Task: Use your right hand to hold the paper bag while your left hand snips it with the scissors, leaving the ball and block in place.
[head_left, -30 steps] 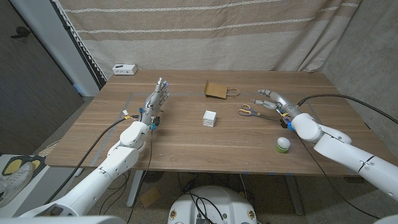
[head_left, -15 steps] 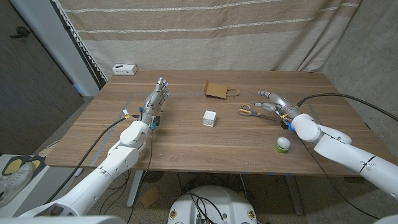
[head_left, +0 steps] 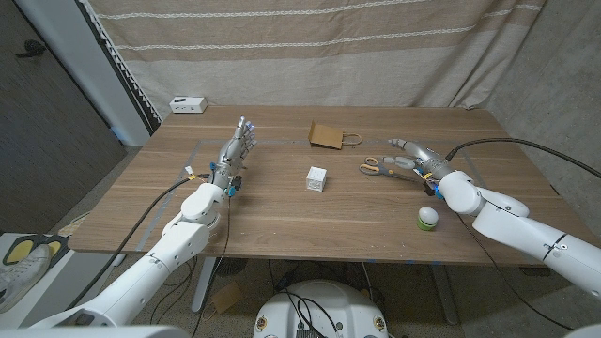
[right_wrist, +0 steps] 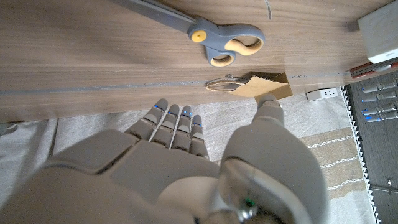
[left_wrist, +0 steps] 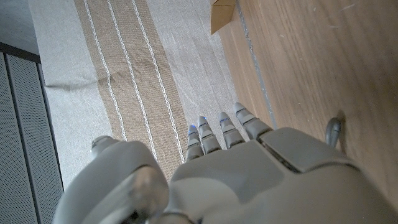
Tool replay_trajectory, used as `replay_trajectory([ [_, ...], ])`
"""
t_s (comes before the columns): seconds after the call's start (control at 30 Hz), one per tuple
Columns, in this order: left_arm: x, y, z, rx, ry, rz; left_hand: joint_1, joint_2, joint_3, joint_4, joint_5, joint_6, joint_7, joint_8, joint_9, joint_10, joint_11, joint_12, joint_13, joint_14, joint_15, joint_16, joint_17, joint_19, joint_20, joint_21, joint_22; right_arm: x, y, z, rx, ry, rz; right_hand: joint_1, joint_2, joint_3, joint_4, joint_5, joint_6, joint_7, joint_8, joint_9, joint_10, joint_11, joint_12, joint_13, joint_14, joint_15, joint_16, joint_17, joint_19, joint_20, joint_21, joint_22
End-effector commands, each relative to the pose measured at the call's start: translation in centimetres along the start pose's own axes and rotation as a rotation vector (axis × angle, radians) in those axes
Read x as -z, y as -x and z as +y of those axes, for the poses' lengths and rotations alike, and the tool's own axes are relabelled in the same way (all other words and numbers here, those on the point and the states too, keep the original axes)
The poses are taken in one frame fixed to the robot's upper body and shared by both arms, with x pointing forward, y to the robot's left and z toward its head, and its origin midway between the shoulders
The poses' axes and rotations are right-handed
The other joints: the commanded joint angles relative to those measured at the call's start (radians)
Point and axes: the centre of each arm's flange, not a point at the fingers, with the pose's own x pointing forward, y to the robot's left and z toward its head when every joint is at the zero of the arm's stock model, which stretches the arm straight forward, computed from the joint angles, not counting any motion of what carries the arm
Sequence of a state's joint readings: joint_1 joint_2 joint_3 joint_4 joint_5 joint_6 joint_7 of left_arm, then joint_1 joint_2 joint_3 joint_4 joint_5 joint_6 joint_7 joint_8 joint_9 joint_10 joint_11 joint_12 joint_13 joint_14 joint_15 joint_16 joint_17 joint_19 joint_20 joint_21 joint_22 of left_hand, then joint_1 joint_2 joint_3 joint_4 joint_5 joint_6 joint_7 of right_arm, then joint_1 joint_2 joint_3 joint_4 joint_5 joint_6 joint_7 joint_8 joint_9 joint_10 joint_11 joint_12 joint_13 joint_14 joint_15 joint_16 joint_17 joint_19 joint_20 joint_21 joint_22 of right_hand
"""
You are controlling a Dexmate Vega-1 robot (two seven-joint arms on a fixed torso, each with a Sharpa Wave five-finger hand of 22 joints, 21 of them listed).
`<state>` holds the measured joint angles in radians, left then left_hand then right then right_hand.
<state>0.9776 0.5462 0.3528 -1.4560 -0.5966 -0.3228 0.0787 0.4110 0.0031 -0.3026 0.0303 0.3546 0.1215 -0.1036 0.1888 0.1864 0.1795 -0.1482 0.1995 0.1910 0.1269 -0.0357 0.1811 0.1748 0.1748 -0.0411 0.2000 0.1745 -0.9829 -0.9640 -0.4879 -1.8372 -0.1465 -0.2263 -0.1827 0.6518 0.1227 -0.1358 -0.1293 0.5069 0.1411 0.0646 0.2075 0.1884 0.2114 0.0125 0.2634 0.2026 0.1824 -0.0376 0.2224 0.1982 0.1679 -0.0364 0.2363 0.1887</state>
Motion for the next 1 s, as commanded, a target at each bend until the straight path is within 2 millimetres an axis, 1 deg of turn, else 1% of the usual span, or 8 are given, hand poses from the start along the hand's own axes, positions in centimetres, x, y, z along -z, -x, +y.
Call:
replay_trajectory([
  [0.03, 0.07, 0.09, -0.05, 0.002, 0.001, 0.000, 0.004, 0.003, -0.002, 0.003, 0.004, 0.012, -0.002, 0.006, 0.002, 0.010, -0.005, 0.005, -0.001, 0.001, -0.148, 0.004, 0.001, 0.012, -0.086, -0.003, 0.003, -0.08, 0.14, -0.01, -0.006, 0.036, 0.014, 0.012, 0.003, -0.003, 0.004, 0.004, 0.007, 0.006, 0.006, 0.004, 0.016, -0.003, 0.010, 0.003, 0.017, -0.045, 0.011, 0.006, 0.025, 0.003, 0.010, 0.004],
  [0.07, 0.06, 0.07, -0.07, 0.002, 0.001, -0.001, 0.004, 0.003, -0.002, 0.003, 0.004, 0.012, -0.002, 0.006, 0.002, 0.010, -0.005, 0.005, -0.001, 0.001, -0.149, 0.005, 0.001, 0.012, -0.086, -0.003, 0.003, -0.06, 0.14, 0.00, -0.008, 0.034, 0.018, 0.013, 0.003, -0.003, 0.004, 0.004, 0.008, 0.006, 0.006, 0.004, 0.025, -0.002, 0.013, 0.004, 0.021, -0.045, 0.012, 0.007, 0.029, 0.006, 0.011, 0.005],
  [0.1, 0.06, 0.05, -0.08, 0.003, 0.000, -0.001, 0.004, 0.003, -0.002, 0.003, 0.004, 0.012, -0.002, 0.006, 0.002, 0.010, -0.006, 0.005, -0.001, 0.001, -0.149, 0.005, 0.001, 0.012, -0.086, -0.003, 0.003, 0.01, 0.14, -0.01, -0.012, 0.027, 0.018, 0.015, 0.003, -0.003, 0.004, 0.004, 0.015, 0.008, 0.008, 0.004, 0.027, -0.004, 0.014, 0.004, 0.027, -0.045, 0.014, 0.008, 0.048, 0.013, 0.018, 0.005],
  [0.17, 0.07, 0.00, -0.10, 0.005, 0.000, 0.001, 0.004, 0.004, -0.002, 0.003, 0.004, 0.013, -0.001, 0.007, 0.002, 0.011, -0.007, 0.006, -0.001, 0.001, -0.149, 0.004, 0.001, 0.012, -0.086, -0.003, 0.003, 0.11, 0.14, -0.02, -0.010, 0.025, 0.022, 0.018, 0.002, -0.004, 0.004, 0.004, 0.028, 0.019, 0.011, 0.003, 0.034, 0.001, 0.016, 0.005, 0.042, -0.035, 0.018, 0.009, 0.076, 0.025, 0.026, 0.004],
  [0.2, 0.06, -0.02, -0.10, 0.005, 0.000, 0.000, 0.004, 0.004, -0.002, 0.003, 0.004, 0.014, -0.002, 0.007, 0.002, 0.011, -0.006, 0.006, -0.001, 0.001, -0.150, 0.005, 0.001, 0.012, -0.086, -0.003, 0.003, 0.13, 0.16, -0.02, -0.010, 0.026, 0.023, 0.019, 0.002, -0.004, 0.004, 0.004, 0.031, 0.019, 0.012, 0.003, 0.042, 0.006, 0.019, 0.005, 0.042, -0.035, 0.018, 0.010, 0.080, 0.025, 0.027, 0.004],
  [0.57, 0.21, -0.03, -0.09, 0.007, -0.002, 0.004, 0.004, 0.004, -0.002, 0.004, 0.004, 0.016, -0.002, 0.008, 0.002, 0.011, -0.004, 0.005, -0.001, 0.002, -0.148, 0.004, 0.001, 0.012, -0.086, -0.003, 0.003, 0.06, 0.22, 0.22, -0.014, 0.073, 0.036, 0.028, -0.001, -0.003, 0.002, 0.004, 0.066, 0.009, 0.022, 0.003, 0.067, 0.003, 0.027, 0.006, 0.066, -0.042, 0.025, 0.011, 0.096, 0.021, 0.028, 0.003],
  [0.77, 0.32, 0.02, -0.04, 0.007, -0.001, 0.005, 0.004, 0.004, -0.002, 0.004, 0.004, 0.022, 0.003, 0.010, 0.002, 0.012, -0.003, 0.005, -0.001, 0.003, -0.148, 0.005, 0.001, 0.012, -0.085, -0.003, 0.003, 0.08, 0.39, 0.43, -0.011, 0.089, 0.047, 0.035, -0.002, -0.004, 0.001, 0.003, 0.105, -0.002, 0.032, 0.003, 0.103, 0.003, 0.039, 0.006, 0.091, -0.050, 0.031, 0.012, 0.129, 0.010, 0.036, 0.002],
  [1.0, 0.44, 0.06, -0.27, 0.011, 0.004, 0.005, 0.004, 0.004, -0.002, 0.004, 0.004, 0.023, 0.003, 0.011, 0.002, 0.012, -0.006, 0.006, -0.001, 0.004, -0.148, 0.005, 0.001, 0.012, -0.085, -0.003, 0.003, 0.10, 0.50, 0.64, -0.016, 0.110, 0.054, 0.039, -0.003, -0.004, 0.001, 0.003, 0.116, -0.005, 0.033, 0.003, 0.118, -0.005, 0.043, 0.006, 0.097, -0.053, 0.032, 0.012, 0.133, 0.007, 0.035, 0.001],
])
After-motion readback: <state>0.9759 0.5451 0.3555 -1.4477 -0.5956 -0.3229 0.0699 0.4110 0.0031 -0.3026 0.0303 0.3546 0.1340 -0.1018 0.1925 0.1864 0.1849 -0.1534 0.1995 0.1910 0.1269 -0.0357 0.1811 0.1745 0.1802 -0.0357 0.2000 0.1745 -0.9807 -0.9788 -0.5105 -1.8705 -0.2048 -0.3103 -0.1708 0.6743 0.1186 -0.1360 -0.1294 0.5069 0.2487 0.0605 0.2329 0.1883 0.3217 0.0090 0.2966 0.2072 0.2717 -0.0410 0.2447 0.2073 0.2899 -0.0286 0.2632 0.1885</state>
